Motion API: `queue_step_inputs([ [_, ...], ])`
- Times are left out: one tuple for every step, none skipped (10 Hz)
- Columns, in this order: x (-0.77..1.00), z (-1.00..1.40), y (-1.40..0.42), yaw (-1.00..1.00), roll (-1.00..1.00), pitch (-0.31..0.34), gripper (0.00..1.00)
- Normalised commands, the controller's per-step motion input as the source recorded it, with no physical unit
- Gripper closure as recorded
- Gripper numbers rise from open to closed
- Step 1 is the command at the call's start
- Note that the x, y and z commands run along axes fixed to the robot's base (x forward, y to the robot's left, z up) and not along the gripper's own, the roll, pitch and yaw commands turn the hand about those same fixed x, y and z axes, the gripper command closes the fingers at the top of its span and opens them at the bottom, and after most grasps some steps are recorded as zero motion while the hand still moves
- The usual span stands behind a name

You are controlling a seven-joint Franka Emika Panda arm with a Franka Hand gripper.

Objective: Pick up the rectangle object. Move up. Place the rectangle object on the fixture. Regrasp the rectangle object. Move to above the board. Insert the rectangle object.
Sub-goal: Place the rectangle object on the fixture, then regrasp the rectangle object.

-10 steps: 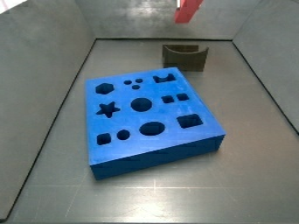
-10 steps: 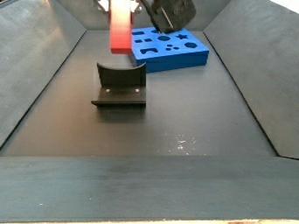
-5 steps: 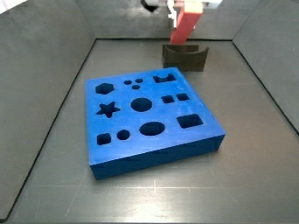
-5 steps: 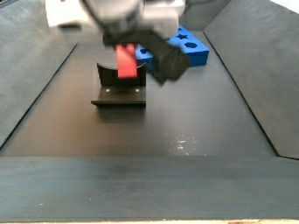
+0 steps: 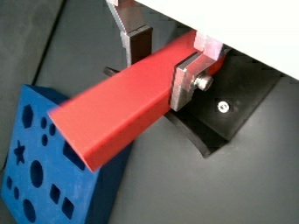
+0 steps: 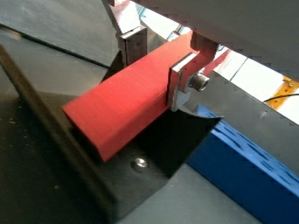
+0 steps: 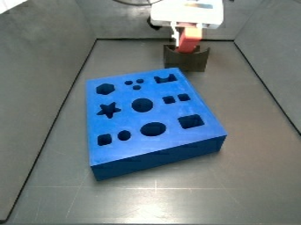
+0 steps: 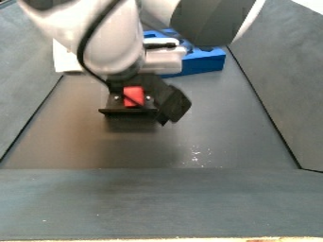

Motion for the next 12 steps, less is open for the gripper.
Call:
queue_step_inputs([
  [0.12, -0.39, 0.09, -0.1, -0.16, -0.032, 1.0],
  [0.09, -0.35, 0.08, -0.08, -0.17, -0.035, 1.0],
  [0.09, -0.33, 0.07, -0.07, -0.16, -0.03, 1.0],
  [0.0, 0.0, 0.0, 0.0, 0.0, 0.0, 0.0],
  [0.0, 1.0, 0.0, -0.09, 0.07, 0.003, 0.0],
  [-0.01, 1.0, 0.0, -0.08, 0.08, 0.014, 0.0],
  [-0.03, 1.0, 0.0, -0.06, 0.08, 0.016, 0.0],
  [-0.03, 1.0, 0.0, -0.04, 0.08, 0.014, 0.0],
  [-0.04, 1.0, 0.0, -0.02, 0.07, 0.008, 0.0],
  [-0.04, 1.0, 0.0, -0.01, 0.06, 0.01, 0.0],
  [-0.04, 0.79, 0.0, -0.01, 0.06, 0.019, 0.0],
  [-0.04, 0.63, 0.0, 0.0, 0.05, 0.027, 0.0],
])
